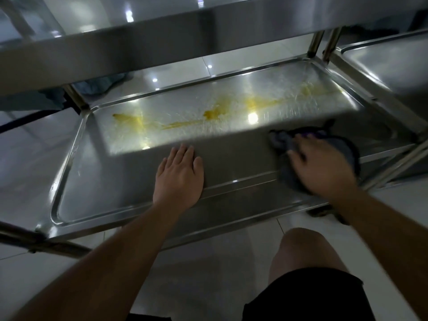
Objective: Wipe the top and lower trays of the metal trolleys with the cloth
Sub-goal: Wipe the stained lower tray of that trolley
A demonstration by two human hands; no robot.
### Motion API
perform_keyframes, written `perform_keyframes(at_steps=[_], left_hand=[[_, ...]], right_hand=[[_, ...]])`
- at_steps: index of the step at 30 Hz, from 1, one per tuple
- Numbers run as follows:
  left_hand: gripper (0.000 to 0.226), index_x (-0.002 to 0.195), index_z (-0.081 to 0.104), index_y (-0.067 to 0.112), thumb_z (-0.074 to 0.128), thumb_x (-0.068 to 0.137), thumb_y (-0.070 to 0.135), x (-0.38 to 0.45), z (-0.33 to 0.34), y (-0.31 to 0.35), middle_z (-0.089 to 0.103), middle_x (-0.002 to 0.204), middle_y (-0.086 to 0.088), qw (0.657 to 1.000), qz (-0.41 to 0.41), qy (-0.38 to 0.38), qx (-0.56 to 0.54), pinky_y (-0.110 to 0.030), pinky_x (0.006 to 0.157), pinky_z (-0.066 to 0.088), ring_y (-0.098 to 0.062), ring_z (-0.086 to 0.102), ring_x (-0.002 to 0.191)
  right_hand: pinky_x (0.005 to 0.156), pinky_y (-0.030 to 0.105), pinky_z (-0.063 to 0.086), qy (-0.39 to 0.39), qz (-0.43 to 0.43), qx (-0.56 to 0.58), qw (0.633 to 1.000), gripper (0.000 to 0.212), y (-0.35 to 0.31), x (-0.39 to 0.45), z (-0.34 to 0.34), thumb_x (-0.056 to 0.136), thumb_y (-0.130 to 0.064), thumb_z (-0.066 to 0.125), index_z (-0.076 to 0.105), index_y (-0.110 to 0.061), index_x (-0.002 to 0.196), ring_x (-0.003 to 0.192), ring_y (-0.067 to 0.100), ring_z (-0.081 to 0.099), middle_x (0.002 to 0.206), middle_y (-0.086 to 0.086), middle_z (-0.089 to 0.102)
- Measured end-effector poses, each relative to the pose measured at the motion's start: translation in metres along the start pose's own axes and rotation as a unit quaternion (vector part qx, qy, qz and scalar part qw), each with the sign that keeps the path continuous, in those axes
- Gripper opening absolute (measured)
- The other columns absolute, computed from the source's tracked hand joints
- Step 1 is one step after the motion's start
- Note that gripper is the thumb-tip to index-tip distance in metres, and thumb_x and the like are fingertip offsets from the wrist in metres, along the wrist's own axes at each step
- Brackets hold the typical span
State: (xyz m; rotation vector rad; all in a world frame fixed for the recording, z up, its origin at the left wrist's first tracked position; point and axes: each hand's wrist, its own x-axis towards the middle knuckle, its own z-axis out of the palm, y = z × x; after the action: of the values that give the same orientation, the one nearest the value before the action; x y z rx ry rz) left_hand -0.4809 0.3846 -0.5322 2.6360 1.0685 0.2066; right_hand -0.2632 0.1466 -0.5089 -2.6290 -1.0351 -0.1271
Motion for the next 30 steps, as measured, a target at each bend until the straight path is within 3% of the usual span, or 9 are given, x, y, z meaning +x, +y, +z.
perform_keyframes(at_steps=[4, 6, 11, 13, 19, 23, 26, 30], left_hand=[[0.079, 0.168, 0.020, 0.029, -0.001, 0.100, 0.063, -0.001, 0.000, 0.001, 0.011, 0.176, 0.009, 1.000, 0.000, 0.003, 0.003, -0.034, 0.127, -0.002, -0.010, 0.002, 0.162], [0.078, 0.168, 0.020, 0.028, 0.000, 0.101, 0.062, -0.001, 0.001, 0.001, 0.011, 0.176, 0.008, 1.000, 0.000, 0.006, 0.006, -0.035, 0.127, -0.001, -0.011, 0.002, 0.162], [0.073, 0.168, 0.017, 0.028, 0.004, 0.103, 0.058, -0.001, 0.003, 0.001, 0.010, 0.177, 0.007, 1.000, 0.001, 0.007, 0.014, -0.033, 0.125, -0.005, -0.012, 0.001, 0.162], [0.072, 0.168, 0.017, 0.028, 0.005, 0.103, 0.057, -0.002, 0.003, 0.001, 0.010, 0.177, 0.007, 1.000, 0.002, 0.009, 0.012, -0.032, 0.125, -0.005, -0.012, 0.001, 0.162], [0.076, 0.169, 0.014, 0.026, 0.004, 0.100, 0.056, -0.003, 0.001, 0.002, 0.006, 0.177, 0.006, 1.000, 0.006, 0.000, 0.010, -0.033, 0.124, -0.007, -0.013, -0.001, 0.162], [0.076, 0.169, 0.014, 0.025, 0.005, 0.099, 0.054, -0.003, 0.003, 0.001, 0.005, 0.177, 0.005, 1.000, 0.007, -0.001, 0.003, -0.034, 0.124, -0.008, -0.014, -0.002, 0.162], [0.076, 0.168, 0.016, 0.023, 0.007, 0.100, 0.054, -0.002, 0.006, 0.001, 0.007, 0.177, 0.002, 1.000, 0.011, 0.003, 0.008, -0.036, 0.125, -0.007, -0.016, -0.001, 0.163], [0.076, 0.167, 0.023, 0.021, 0.011, 0.100, 0.055, -0.005, 0.004, 0.003, 0.015, 0.176, -0.001, 1.000, 0.013, 0.008, 0.005, -0.039, 0.127, -0.004, -0.020, 0.004, 0.163]], right_hand=[[0.096, 0.059, 0.048, 0.004, 0.139, -0.005, 0.990, 0.072, 0.089, 0.013, -0.027, 0.101, -0.048, 0.020, 0.055, 0.002, 0.138, 0.115, 0.053, 0.057, 0.131, 0.035, 0.059], [0.096, 0.062, 0.048, 0.011, 0.172, -0.012, 0.985, 0.062, 0.104, 0.015, -0.030, 0.105, -0.047, 0.030, 0.053, -0.001, 0.141, 0.114, 0.055, 0.056, 0.130, 0.034, 0.059], [0.085, 0.059, 0.049, 0.103, 0.125, -0.030, 0.986, 0.063, 0.074, 0.007, -0.006, 0.102, -0.042, 0.030, 0.064, 0.009, 0.117, 0.092, 0.055, 0.060, 0.107, 0.040, 0.064], [0.087, 0.056, 0.050, 0.150, 0.093, -0.007, 0.984, 0.054, 0.044, -0.006, 0.010, 0.105, -0.037, 0.038, 0.067, 0.007, 0.116, 0.093, 0.052, 0.062, 0.109, 0.035, 0.068], [0.083, 0.047, 0.049, 0.200, -0.068, 0.075, 0.975, 0.032, -0.066, -0.035, 0.048, 0.106, -0.029, 0.051, 0.072, -0.005, 0.105, 0.091, 0.034, 0.065, 0.107, 0.015, 0.075], [0.080, 0.045, 0.046, 0.245, -0.116, 0.023, 0.962, 0.032, -0.105, -0.045, 0.067, 0.107, -0.029, 0.052, 0.072, -0.004, 0.104, 0.089, 0.034, 0.064, 0.097, 0.014, 0.074], [0.078, 0.044, 0.040, 0.217, -0.110, -0.003, 0.970, 0.037, -0.113, -0.042, 0.068, 0.109, -0.035, 0.042, 0.065, -0.008, 0.098, 0.085, 0.033, 0.057, 0.089, 0.013, 0.067], [0.076, 0.044, 0.038, 0.211, -0.133, -0.007, 0.968, 0.035, -0.113, -0.040, 0.067, 0.110, -0.034, 0.042, 0.059, -0.011, 0.090, 0.082, 0.030, 0.053, 0.085, 0.010, 0.061]])
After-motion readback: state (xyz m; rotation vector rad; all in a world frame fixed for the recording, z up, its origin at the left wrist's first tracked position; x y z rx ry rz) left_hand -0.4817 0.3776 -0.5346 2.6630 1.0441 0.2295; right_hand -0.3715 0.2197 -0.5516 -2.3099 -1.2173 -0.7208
